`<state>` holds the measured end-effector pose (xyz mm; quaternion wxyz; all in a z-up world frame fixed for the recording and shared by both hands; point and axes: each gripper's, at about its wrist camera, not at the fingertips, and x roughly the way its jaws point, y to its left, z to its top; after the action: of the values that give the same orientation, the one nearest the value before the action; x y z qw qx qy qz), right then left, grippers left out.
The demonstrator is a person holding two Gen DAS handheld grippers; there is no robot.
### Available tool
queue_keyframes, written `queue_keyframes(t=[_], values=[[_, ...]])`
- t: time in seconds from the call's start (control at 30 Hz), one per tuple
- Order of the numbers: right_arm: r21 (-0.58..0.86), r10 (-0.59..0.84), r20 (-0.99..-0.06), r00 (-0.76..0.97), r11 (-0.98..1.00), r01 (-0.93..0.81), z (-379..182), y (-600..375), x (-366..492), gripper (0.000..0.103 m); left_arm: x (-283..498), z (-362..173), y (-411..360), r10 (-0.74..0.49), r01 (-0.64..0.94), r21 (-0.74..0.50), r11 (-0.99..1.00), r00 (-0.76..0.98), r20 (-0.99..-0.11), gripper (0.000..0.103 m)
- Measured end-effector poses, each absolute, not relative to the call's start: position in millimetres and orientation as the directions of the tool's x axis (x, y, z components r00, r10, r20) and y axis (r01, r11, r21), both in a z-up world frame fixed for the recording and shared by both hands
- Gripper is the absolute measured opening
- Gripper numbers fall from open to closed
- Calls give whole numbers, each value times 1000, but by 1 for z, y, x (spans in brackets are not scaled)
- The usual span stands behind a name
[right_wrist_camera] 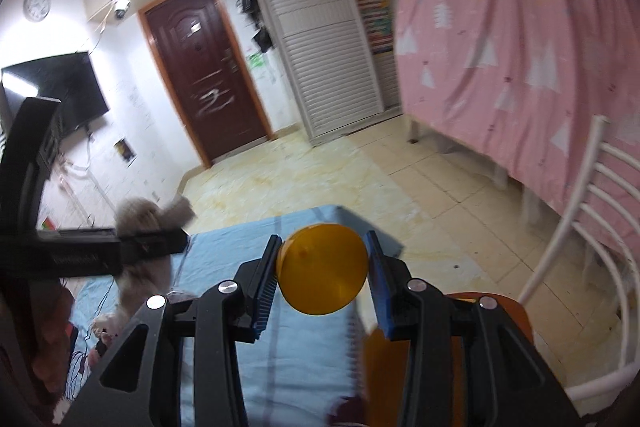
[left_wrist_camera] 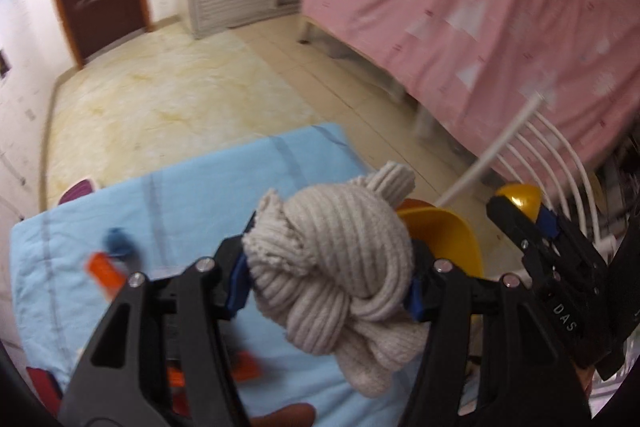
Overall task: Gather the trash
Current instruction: 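Carry the yarn ball and yellow ball to the yellow bin and release both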
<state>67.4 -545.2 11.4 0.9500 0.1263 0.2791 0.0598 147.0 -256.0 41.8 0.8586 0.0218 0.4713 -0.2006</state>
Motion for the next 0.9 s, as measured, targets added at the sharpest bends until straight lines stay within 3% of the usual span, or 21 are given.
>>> queue_keyframes(t=[0.27, 0.37, 0.6, 0.8, 0.9], values=[[299, 92, -524, 847, 951, 82, -6, -617, 34, 35, 134, 13, -357, -339, 482, -124, 867, 391, -855, 61], [315, 73, -527, 847, 942, 115, -13, -638, 26, 35, 133, 8, -381, -338, 493, -119, 862, 383, -860, 74], [341, 110, -561, 820, 934, 108, -36, -654, 31, 35, 125, 8, -402, -317, 520, -75, 851, 395, -862, 74], [312, 153, -646, 748, 947, 76, -65, -631, 59, 36, 131, 17, -387, -300, 493, -62, 868, 421, -856, 74], [298, 155, -669, 727, 952, 71, -72, -620, 67, 49, 133, 23, -375, -296, 477, -61, 877, 437, -849, 74]])
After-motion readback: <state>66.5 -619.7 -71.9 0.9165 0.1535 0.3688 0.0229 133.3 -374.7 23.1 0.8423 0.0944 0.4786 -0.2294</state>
